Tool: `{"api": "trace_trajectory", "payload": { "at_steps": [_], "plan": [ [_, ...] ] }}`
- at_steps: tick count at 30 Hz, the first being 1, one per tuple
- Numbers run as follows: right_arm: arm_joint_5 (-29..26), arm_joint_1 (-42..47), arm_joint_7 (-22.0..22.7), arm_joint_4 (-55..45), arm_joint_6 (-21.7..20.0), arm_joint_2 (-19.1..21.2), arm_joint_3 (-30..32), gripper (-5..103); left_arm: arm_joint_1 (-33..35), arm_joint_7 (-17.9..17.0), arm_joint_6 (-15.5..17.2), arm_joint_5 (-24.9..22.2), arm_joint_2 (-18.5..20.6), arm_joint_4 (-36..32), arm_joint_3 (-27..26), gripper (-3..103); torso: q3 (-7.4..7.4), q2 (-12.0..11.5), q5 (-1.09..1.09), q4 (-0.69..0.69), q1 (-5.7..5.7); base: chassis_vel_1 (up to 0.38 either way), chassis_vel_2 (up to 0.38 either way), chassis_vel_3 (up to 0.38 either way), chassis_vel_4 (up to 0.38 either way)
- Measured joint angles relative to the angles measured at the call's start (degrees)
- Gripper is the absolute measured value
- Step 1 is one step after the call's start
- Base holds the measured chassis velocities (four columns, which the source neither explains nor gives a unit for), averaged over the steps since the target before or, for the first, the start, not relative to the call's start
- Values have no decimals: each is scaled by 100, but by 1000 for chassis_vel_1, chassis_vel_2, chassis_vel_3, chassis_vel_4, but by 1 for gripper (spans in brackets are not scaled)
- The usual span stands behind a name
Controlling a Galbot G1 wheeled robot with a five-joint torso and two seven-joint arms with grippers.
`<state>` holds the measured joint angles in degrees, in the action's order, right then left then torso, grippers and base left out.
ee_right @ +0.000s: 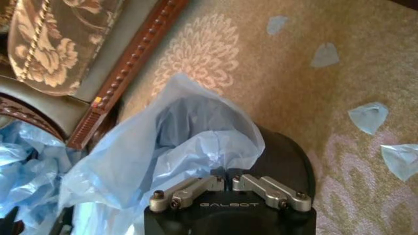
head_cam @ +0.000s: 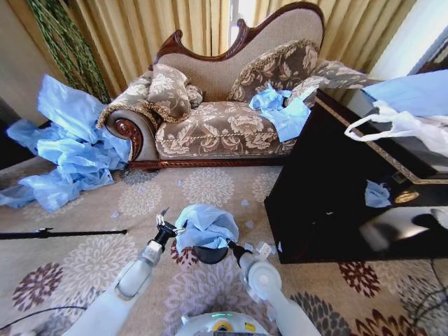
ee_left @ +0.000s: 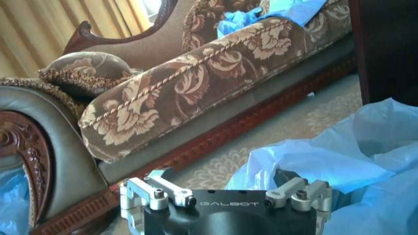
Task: Place a garbage bag over the trash bin.
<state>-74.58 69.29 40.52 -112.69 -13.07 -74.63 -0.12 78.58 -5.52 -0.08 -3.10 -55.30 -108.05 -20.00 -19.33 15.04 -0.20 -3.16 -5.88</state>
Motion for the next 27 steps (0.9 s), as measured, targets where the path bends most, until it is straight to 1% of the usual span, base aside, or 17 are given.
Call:
{"api": "trace_trajectory", "payload": {
  "at_steps": [5, 10, 14, 17, 18, 20, 22, 24, 27],
  "plan": [
    [-77, 136, -54, -255, 1, 57, 27, 0, 0, -31, -30, 37, -52, 31, 0, 100, 0, 0, 0, 0, 0, 0, 0, 0, 0],
    [-192, 234, -124, -418, 11, 31, 70, 0, 24, -58, -38, 63, -116, 40, 2, 100, 0, 0, 0, 0, 0, 0, 0, 0, 0],
    [-468, 302, -369, -601, 83, 34, 201, 0, 55, -77, -38, 83, -168, 40, 8, 100, 0, 0, 0, 1, 0, 0, 0, 0, 0],
    [-812, 383, -736, -757, 87, 77, 408, 0, 80, -105, -38, 97, -232, 52, 10, 100, 0, 0, 0, 0, 0, 0, 0, 0, 0],
    [-812, 383, -736, -757, 87, 77, 408, 0, 80, -105, -38, 97, -232, 52, 10, 100, 0, 0, 0, 0, 0, 0, 0, 0, 0],
    [-994, 451, -1063, -802, 152, 92, 523, 0, 87, -130, -38, 97, -278, 64, 19, 100, 0, 0, 0, 0, 0, 0, 0, 0, 0],
    [-1058, 466, -1128, -817, 163, 89, 553, 0, 87, -137, -38, 97, -286, 66, 21, 100, 0, 0, 0, 0, 0, 0, 0, 0, 0],
    [-1259, 508, -1284, -858, 183, 65, 648, 0, 88, -200, -53, 96, -299, 72, 47, 100, 0, 0, 0, 0, 0, 0, 0, 0, 0],
    [-1278, 547, -1405, -861, 187, 43, 702, 0, 100, -246, -64, 94, -311, 72, 74, 100, 0, 0, 0, 0, 0, 0, 0, 0, 0]
  ]
}}
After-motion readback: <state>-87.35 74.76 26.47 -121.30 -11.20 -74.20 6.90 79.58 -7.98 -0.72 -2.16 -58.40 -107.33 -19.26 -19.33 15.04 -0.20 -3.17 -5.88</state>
